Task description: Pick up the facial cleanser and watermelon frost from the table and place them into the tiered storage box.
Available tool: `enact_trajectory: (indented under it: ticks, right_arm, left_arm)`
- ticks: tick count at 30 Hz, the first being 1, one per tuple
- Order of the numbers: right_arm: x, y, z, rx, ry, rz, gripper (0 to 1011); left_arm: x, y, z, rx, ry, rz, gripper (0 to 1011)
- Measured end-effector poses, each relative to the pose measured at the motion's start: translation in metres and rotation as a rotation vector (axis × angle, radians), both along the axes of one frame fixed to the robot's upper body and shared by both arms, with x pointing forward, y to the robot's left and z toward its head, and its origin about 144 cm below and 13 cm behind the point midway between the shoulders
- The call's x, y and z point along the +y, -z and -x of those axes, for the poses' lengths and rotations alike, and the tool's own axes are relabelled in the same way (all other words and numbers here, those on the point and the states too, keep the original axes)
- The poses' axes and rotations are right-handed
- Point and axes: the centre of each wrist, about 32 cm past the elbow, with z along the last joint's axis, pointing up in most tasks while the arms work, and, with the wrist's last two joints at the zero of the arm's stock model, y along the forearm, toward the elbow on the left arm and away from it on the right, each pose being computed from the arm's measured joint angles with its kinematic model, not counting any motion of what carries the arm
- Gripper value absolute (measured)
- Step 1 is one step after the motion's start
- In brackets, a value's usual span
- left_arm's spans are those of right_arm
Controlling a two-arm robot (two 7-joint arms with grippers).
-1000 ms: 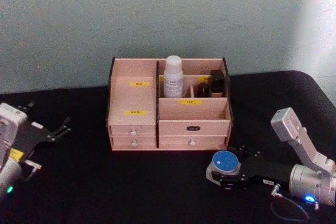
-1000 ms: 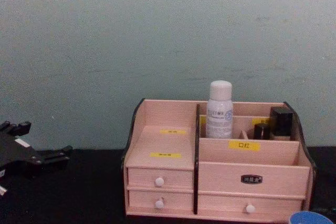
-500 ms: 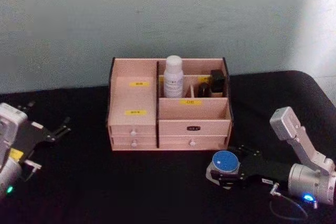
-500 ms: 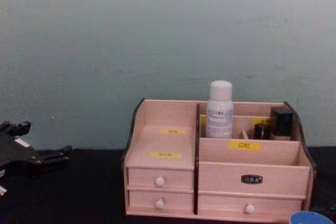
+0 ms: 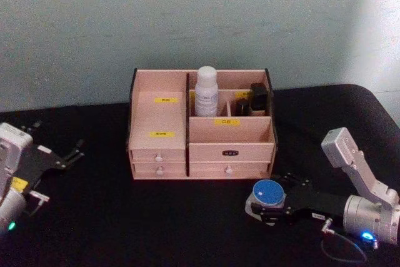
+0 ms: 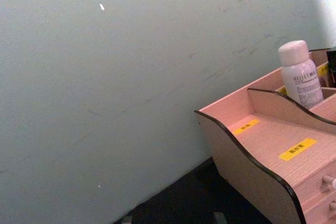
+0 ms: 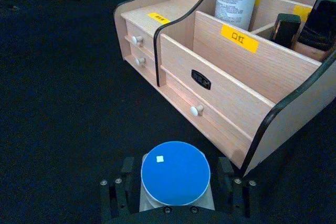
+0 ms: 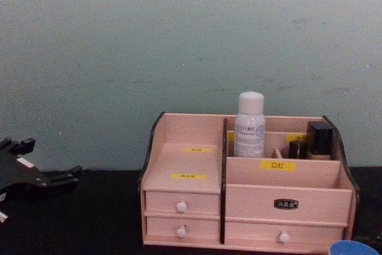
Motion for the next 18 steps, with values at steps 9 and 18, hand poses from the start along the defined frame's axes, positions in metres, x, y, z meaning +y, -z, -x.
enact_trajectory:
  ticks: [9,18]
  right_arm:
    - [-0.0002,-0.0001,0.0002,-0.001,0.000,0.000,837]
    - [-0.0002,-0.0003,0.0002,-0.002,0.000,-0.001,726]
  left_arm:
    - [0.0000,0.0000,0.0000,0.000,0.000,0.000,1001]
    - [0.0000,0.0000,0.0000,0.000,0.000,0.000,1001]
